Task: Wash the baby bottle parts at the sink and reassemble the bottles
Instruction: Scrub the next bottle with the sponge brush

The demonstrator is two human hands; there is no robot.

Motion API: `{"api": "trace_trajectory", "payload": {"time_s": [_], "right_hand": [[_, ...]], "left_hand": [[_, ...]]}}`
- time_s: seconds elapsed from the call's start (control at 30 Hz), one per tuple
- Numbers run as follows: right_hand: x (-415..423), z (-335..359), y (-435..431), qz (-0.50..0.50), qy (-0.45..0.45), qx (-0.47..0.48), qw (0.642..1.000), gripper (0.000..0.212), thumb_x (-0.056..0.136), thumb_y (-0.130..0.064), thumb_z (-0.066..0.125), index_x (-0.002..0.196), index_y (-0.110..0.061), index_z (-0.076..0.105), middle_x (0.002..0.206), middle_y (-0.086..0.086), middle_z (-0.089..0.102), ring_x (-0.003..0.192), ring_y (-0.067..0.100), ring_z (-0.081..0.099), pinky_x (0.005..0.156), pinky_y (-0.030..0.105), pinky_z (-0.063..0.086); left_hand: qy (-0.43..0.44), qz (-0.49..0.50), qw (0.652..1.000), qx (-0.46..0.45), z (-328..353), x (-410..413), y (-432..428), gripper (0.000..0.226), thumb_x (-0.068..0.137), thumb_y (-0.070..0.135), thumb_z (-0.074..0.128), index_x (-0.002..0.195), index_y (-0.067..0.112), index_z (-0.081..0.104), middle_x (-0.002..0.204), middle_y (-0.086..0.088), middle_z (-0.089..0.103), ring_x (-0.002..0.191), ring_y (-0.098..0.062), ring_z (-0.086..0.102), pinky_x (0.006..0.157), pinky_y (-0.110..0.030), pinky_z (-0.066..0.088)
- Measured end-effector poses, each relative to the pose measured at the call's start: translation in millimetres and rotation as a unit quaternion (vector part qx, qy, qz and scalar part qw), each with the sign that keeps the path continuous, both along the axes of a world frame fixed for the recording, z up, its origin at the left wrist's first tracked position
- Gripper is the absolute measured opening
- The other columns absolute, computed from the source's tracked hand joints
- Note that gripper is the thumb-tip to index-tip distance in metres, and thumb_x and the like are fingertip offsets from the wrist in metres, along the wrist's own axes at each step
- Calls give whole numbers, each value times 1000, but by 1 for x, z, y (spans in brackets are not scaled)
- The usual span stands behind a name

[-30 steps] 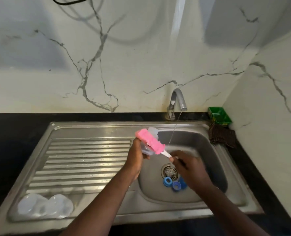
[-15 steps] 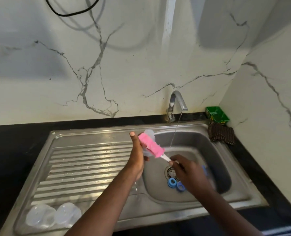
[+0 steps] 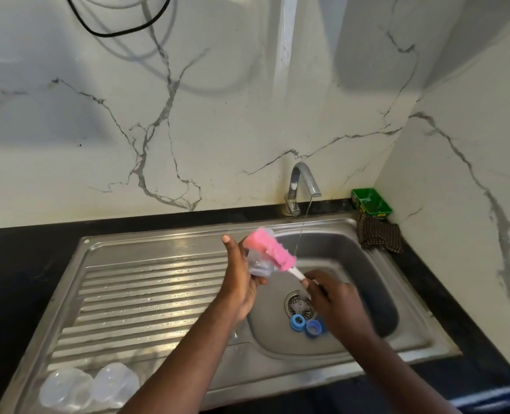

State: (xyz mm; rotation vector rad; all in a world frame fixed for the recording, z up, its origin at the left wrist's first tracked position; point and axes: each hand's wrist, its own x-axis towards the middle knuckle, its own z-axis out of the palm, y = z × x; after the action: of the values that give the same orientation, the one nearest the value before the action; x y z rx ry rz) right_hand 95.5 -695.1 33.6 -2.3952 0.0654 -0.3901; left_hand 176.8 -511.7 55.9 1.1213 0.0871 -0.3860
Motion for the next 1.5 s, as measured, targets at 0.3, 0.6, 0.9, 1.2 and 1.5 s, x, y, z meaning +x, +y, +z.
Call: {"api": "trace_trajectory", "payload": {"time_s": [0.3, 0.6, 0.9, 1.2, 1.5], "right_hand": [[-3, 6, -2, -14, -27, 42, 999, 4, 96, -21, 64, 97, -23, 68, 55, -3, 59, 48, 10, 56, 52, 38, 50], [-7, 4, -8, 15, -51, 37, 998, 13, 96, -35, 59, 102, -27, 67, 57, -2, 58, 48, 15, 56, 49, 43, 49], [-12, 5, -8, 34, -59, 41, 997, 27, 96, -50, 49, 103, -29, 64, 58, -1, 57, 49, 18, 55, 50, 46, 49], [-11, 5, -11, 18, -56, -1, 998, 24, 95, -50, 46, 104, -33, 61, 57, -1, 58, 49, 16, 57, 50, 44, 49], [-10, 6, -13, 4, -60, 21, 998, 12, 97, -37, 55, 101, -31, 64, 57, -10, 59, 51, 12, 59, 50, 43, 51]], "left_hand": [[48, -18, 996, -75, 2, -4, 1, 74, 93, 72, 24, 122, 17, 65, 105, -16, 72, 94, -26, 63, 79, -36, 48], [68, -49, 990, -113, -2, -10, 2, 69, 86, 60, 59, 132, 9, 55, 115, -18, 67, 90, -24, 67, 74, -30, 56], [59, -59, 985, -154, -1, -9, -3, 62, 84, 29, 74, 136, 4, 51, 125, -25, 62, 100, -30, 68, 77, -36, 61], [70, -42, 985, -155, 0, -8, -3, 63, 90, 26, 69, 142, 2, 44, 133, -32, 56, 105, -38, 66, 81, -39, 59], [113, -25, 986, -116, 1, -10, -4, 47, 99, 26, 53, 138, 0, 48, 118, -27, 64, 91, -30, 68, 68, -36, 60]]}}
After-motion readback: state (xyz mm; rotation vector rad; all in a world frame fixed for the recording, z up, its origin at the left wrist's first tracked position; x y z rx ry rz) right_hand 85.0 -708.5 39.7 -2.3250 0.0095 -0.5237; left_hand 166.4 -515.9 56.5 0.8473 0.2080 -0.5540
